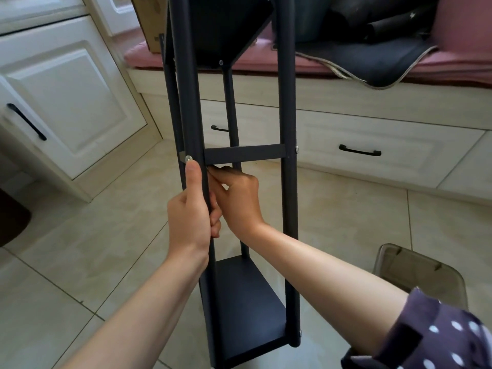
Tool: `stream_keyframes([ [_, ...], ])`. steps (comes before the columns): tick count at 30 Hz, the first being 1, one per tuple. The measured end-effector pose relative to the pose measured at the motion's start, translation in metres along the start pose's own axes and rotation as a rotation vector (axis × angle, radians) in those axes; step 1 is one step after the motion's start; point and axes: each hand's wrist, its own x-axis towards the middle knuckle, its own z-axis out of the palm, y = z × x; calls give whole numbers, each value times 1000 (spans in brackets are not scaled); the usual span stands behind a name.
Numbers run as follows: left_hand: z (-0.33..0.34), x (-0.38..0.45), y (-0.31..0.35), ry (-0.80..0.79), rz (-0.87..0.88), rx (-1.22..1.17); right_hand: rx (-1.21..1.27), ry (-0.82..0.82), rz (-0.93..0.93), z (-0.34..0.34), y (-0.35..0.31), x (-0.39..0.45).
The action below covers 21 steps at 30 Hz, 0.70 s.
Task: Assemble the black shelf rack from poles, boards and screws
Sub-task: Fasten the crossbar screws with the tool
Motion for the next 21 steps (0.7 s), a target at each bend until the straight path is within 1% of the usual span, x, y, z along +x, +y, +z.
stream_keyframes([
  [4, 0, 0, -1, 1, 8, 5, 68, -37, 80, 4, -2, 0],
  [8, -1, 0, 0, 2, 10, 7, 16, -37, 37, -1, -4, 2],
  [14, -1, 0, 2, 5, 5, 7, -128, -120, 6, -31, -12, -2],
  [18, 2, -4, 3, 5, -1, -9, -131, -188, 79, -54, -24, -12],
  [21, 3, -5, 3, 4, -3, -4, -140, -200, 60, -63, -34, -12],
])
